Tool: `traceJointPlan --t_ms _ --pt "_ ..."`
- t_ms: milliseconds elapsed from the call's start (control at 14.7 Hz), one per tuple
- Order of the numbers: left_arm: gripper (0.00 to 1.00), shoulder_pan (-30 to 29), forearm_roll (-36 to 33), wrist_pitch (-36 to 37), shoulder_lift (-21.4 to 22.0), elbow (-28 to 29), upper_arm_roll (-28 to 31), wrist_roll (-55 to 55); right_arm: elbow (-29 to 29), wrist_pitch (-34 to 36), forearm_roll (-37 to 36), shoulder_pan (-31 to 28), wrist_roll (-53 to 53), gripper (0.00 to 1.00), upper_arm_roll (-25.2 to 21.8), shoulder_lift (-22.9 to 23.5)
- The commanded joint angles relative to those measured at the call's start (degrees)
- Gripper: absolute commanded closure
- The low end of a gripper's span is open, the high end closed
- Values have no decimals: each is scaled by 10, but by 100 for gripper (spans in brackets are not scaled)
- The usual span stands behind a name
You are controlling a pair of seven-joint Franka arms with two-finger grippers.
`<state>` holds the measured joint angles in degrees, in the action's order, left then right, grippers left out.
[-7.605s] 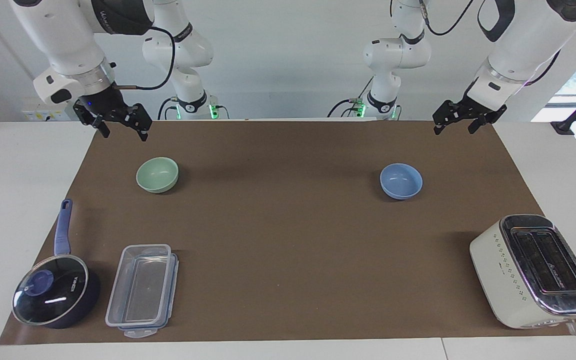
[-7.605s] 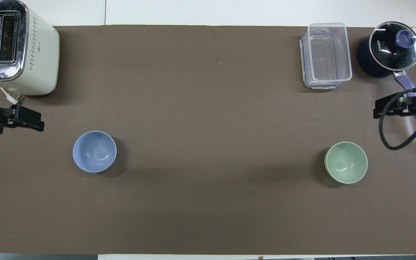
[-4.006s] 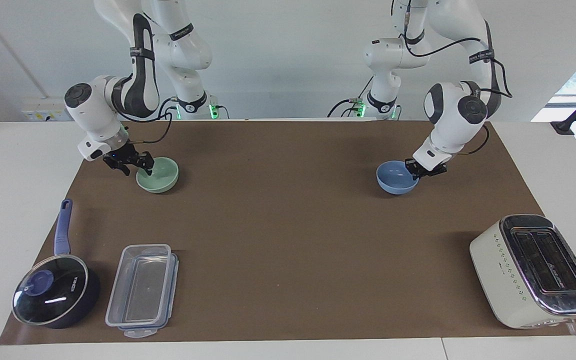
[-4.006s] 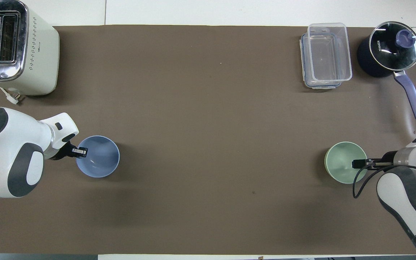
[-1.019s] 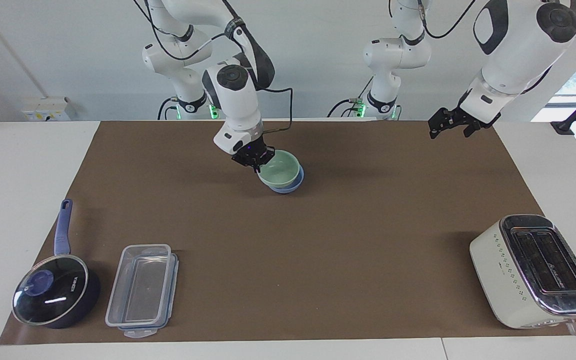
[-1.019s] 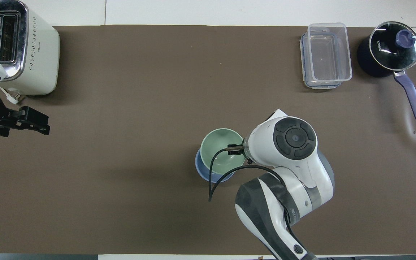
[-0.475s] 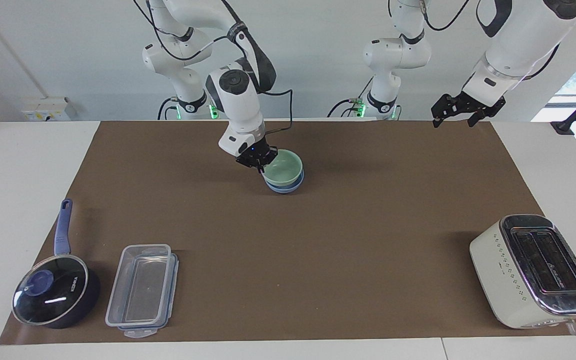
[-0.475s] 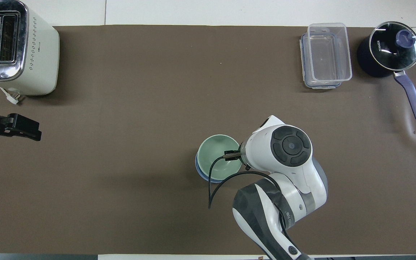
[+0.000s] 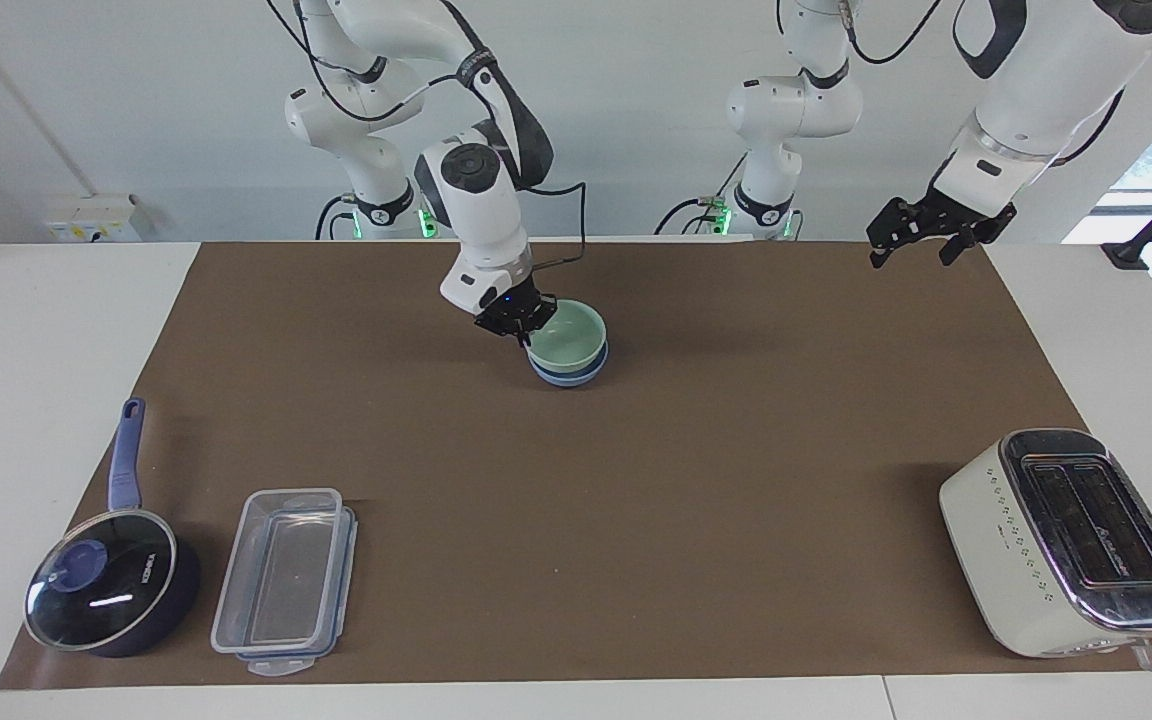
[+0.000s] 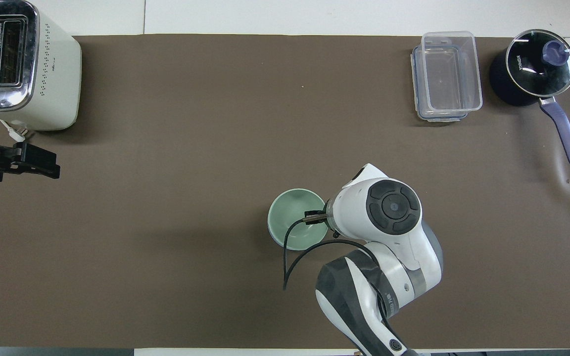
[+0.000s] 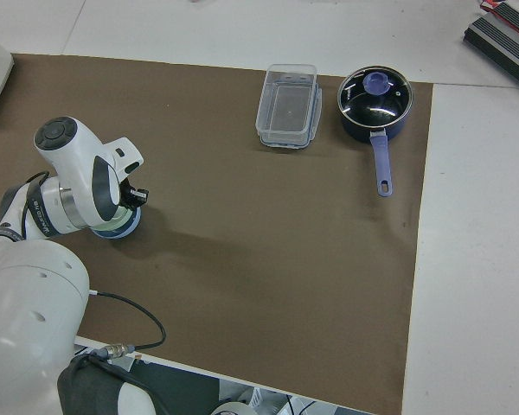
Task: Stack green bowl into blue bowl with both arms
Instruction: 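Open the right gripper and lift it away from the nested bowls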
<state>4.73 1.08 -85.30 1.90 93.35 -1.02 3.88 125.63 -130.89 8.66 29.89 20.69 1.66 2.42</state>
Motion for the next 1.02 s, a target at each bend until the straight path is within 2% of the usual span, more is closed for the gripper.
traceJointPlan --t_ms 0,204,407,611,815,883,951 --pt "0 10 4 3 -43 -38 9 8 8 -16 16 4 -15 100 -2 -2" --pt "0 4 -1 52 -122 -149 8 8 12 -16 17 7 -15 100 -2 -3" --pt "0 -19 -2 75 -152 -193 -11 8 19 -16 17 8 -15 100 -2 -7" --pt "0 -14 -1 71 -131 -182 -13 7 19 -17 17 9 -15 100 -2 -7" --pt "0 -15 0 58 -79 -120 -13 -1 18 -15 16 9 -15 100 -2 -7" --pt "0 -15 0 55 -62 -98 -13 -2 17 -14 17 9 -17 49 -2 -7" --pt "0 -15 0 55 -46 -78 -13 -1 15 -14 16 9 -16 9 -2 -6"
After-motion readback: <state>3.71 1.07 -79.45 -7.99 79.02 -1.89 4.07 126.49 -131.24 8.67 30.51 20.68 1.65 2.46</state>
